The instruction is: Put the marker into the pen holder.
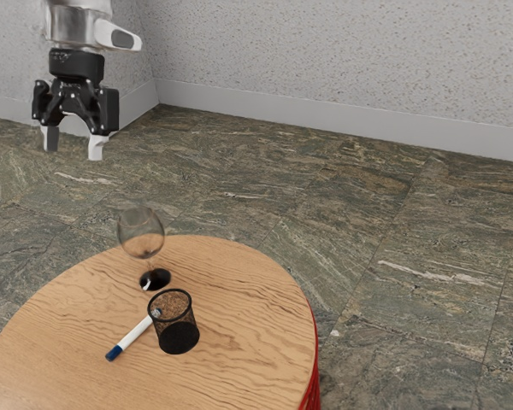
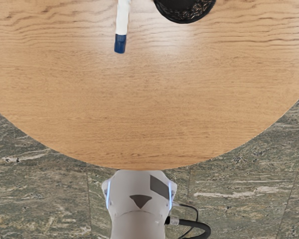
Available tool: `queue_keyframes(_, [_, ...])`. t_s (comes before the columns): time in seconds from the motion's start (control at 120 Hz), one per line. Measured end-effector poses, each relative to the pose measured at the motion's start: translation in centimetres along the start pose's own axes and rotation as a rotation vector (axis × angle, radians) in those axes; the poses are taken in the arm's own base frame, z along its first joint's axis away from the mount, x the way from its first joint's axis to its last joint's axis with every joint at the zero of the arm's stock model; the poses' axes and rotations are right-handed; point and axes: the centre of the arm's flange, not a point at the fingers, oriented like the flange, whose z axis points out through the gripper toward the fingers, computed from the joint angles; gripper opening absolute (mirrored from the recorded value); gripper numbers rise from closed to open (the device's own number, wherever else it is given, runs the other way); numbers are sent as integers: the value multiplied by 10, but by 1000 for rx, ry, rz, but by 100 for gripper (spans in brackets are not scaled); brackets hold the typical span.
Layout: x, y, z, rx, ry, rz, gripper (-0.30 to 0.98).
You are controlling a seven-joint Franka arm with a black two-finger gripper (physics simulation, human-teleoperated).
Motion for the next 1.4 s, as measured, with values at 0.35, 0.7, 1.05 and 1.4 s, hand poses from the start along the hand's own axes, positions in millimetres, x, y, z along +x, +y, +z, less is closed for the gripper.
queue_keyframes(0.35, [14,-66,296,-36,1,-197,68])
queue_keyframes(0.7, [98,-50,364,42,288,-95,58])
queue_keyframes(1.05, [102,-34,386,55,359,-27,35])
queue_keyframes(1.4, [110,-45,403,46,350,-39,14])
